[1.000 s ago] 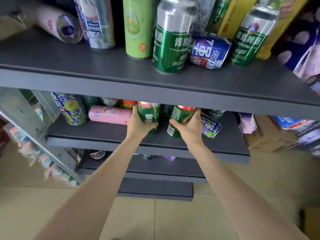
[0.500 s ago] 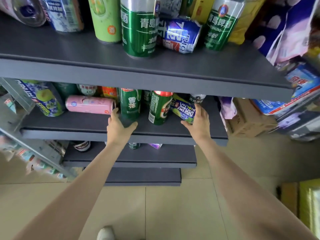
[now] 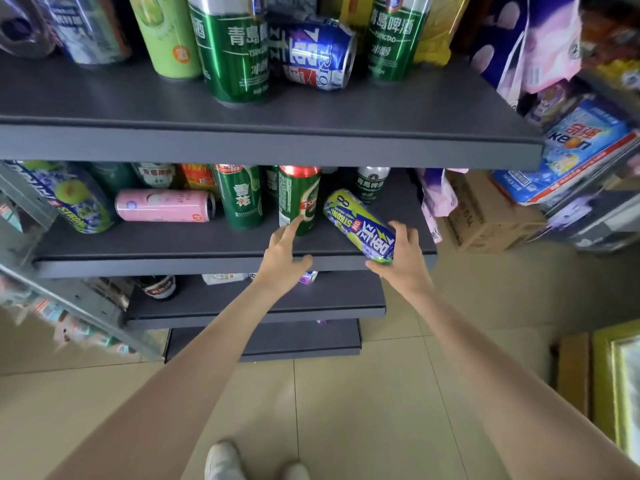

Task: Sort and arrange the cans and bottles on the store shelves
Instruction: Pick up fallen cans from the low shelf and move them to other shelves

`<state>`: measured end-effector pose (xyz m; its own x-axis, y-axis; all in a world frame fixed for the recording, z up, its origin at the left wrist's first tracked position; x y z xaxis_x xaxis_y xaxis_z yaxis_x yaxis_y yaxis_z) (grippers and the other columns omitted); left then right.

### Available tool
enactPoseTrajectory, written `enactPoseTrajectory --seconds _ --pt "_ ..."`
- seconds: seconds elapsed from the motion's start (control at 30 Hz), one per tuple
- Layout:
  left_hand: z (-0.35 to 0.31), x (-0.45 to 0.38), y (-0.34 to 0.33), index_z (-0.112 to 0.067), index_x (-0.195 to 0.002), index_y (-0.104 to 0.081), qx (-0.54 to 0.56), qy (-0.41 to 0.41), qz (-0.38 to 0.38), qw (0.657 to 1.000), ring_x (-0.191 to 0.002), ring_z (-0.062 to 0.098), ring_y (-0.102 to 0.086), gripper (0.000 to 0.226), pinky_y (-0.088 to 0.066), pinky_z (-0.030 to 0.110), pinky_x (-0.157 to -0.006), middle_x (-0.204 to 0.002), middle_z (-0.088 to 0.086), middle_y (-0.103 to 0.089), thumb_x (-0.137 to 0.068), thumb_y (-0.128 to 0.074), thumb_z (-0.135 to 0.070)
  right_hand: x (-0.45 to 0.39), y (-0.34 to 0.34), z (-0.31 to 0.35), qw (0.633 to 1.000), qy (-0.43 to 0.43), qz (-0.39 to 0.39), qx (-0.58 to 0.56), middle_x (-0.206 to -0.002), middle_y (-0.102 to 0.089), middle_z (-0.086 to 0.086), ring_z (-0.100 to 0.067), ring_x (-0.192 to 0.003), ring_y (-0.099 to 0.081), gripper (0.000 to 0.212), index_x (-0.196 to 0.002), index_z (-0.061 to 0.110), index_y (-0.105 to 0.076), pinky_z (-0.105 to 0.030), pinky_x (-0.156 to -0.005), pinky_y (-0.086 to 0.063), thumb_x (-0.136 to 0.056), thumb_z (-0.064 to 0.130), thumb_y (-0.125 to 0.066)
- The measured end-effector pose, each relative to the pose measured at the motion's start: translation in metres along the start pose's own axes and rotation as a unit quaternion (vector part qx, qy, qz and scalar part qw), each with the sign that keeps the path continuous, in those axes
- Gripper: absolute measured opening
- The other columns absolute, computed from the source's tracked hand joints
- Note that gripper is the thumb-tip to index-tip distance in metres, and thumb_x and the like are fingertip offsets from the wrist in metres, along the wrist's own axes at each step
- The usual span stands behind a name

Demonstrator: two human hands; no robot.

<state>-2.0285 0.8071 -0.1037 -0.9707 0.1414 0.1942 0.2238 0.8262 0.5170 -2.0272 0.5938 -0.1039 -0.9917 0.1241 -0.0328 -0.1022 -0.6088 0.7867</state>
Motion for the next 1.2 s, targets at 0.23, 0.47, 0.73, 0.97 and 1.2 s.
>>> enactPoseTrajectory --seconds 0.23,0.47,0.73,0.97,1.2 --pt "-0.02 0.045 0.002 -0.035 -0.146 -0.012 -0.072 -0.045 0.06 0.995 -0.104 0.016 -0.051 0.079 -0.04 0.026 -0.084 -0.145 0.004 -0.031 -0.087 -0.06 -0.014 0.058 0.07 0.049 0.988 0.04 -0.058 -0.138 -0.11 -0.049 0.001 0.013 -0.089 -0.05 0.066 -0.117 0.019 -0.049 -0.002 -0.073 -0.039 -0.061 0.009 -0.083" --pt "-0.058 0.1 0.017 -0.063 -0.125 -0.012 -0.003 -0.085 0.175 0.981 -0.13 0.01 -0.039 0.087 -0.034 0.019 -0.096 -0.143 -0.01 -0.037 -0.077 -0.074 -0.026 0.085 0.118 0.14 0.961 0.092 -0.001 -0.262 -0.096 -0.057 0.015 0.0 -0.088 -0.061 0.078 -0.121 0.032 -0.04 -0.011 -0.069 -0.048 -0.061 0.011 -0.085" --pt "-0.181 0.118 0.122 -0.042 -0.132 -0.027 0.075 -0.218 0.098 0.968 -0.112 -0.001 -0.053 0.087 -0.041 0.018 -0.097 -0.123 -0.023 -0.051 -0.07 -0.08 -0.012 0.084 0.226 0.286 0.876 0.226 -0.061 -0.422 -0.1 -0.066 0.008 -0.006 -0.086 -0.066 0.075 -0.118 0.028 -0.041 -0.021 -0.073 -0.051 -0.06 0.004 -0.082" --pt "-0.283 0.139 0.221 -0.024 -0.127 -0.046 0.072 -0.36 -0.026 0.93 -0.099 0.014 -0.065 0.086 -0.049 0.026 -0.091 -0.112 -0.004 -0.066 -0.051 -0.085 -0.034 0.092 0.281 0.374 0.854 0.289 -0.105 -0.419 -0.114 -0.062 -0.001 -0.009 -0.098 -0.064 0.074 -0.124 0.02 -0.036 -0.027 -0.083 -0.054 -0.067 0.006 -0.079" --pt "-0.346 0.129 0.295 -0.028 -0.114 -0.05 0.006 -0.389 -0.122 0.913 -0.091 0.004 -0.065 0.079 -0.051 0.027 -0.088 -0.1 -0.015 -0.066 -0.044 -0.078 -0.05 0.065 0.327 0.453 0.889 0.305 -0.169 -0.296 -0.116 -0.061 0.01 -0.006 -0.106 -0.06 0.085 -0.13 0.017 -0.037 -0.034 -0.096 -0.048 -0.061 0.028 -0.087"
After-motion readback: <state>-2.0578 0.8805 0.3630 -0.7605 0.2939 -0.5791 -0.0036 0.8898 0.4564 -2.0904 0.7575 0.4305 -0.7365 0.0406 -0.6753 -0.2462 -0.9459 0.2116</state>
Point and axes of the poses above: each hand's wrist, its own x-axis away from the middle knuckle, its own y-axis out of the back of the hand, z = x × y, the point moved 10 cm from there along -x, towards the middle knuckle
